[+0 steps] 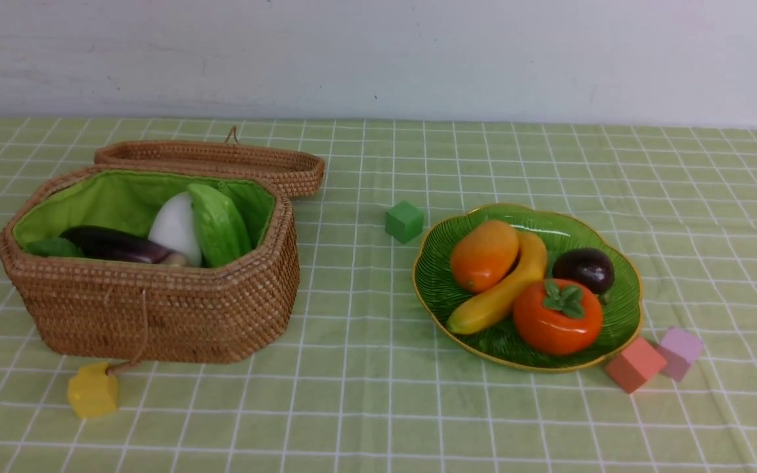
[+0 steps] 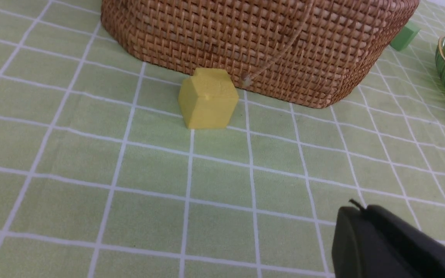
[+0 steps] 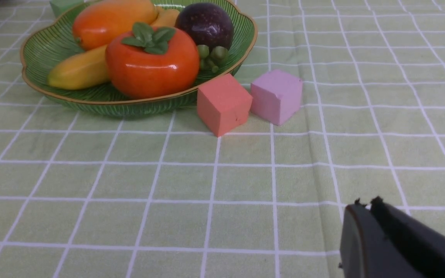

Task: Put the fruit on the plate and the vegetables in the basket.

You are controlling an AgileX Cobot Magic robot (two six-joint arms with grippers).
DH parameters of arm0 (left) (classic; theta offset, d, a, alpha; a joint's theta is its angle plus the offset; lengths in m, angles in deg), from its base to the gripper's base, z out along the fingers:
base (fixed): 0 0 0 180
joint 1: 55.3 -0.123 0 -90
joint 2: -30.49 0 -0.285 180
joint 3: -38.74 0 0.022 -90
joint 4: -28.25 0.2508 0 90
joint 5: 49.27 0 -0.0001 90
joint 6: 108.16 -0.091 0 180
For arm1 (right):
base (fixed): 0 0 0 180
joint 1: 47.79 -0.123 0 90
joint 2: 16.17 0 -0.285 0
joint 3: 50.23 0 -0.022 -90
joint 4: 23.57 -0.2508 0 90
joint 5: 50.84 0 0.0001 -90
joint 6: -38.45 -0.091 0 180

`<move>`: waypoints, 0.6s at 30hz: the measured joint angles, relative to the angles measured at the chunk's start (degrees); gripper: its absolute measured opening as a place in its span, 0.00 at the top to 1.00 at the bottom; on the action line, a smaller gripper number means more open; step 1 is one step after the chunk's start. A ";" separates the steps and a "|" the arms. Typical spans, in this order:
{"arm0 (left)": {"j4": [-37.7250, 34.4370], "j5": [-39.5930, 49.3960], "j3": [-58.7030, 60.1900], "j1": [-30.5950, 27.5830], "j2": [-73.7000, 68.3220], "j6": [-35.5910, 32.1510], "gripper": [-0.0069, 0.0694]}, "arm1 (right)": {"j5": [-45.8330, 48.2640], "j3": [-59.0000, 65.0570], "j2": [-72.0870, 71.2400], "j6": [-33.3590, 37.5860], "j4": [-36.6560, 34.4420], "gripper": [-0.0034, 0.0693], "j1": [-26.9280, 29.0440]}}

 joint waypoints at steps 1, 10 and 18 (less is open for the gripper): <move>0.00 0.00 0.00 0.00 0.00 0.00 0.93 | 0.00 0.00 0.00 0.00 0.00 0.91 0.00; 0.00 -0.05 0.00 0.00 0.00 0.00 0.93 | 0.00 0.00 0.00 0.00 0.00 0.90 0.00; 0.00 -0.05 0.00 0.00 0.00 0.00 0.93 | 0.00 0.00 0.00 0.00 0.00 0.88 0.00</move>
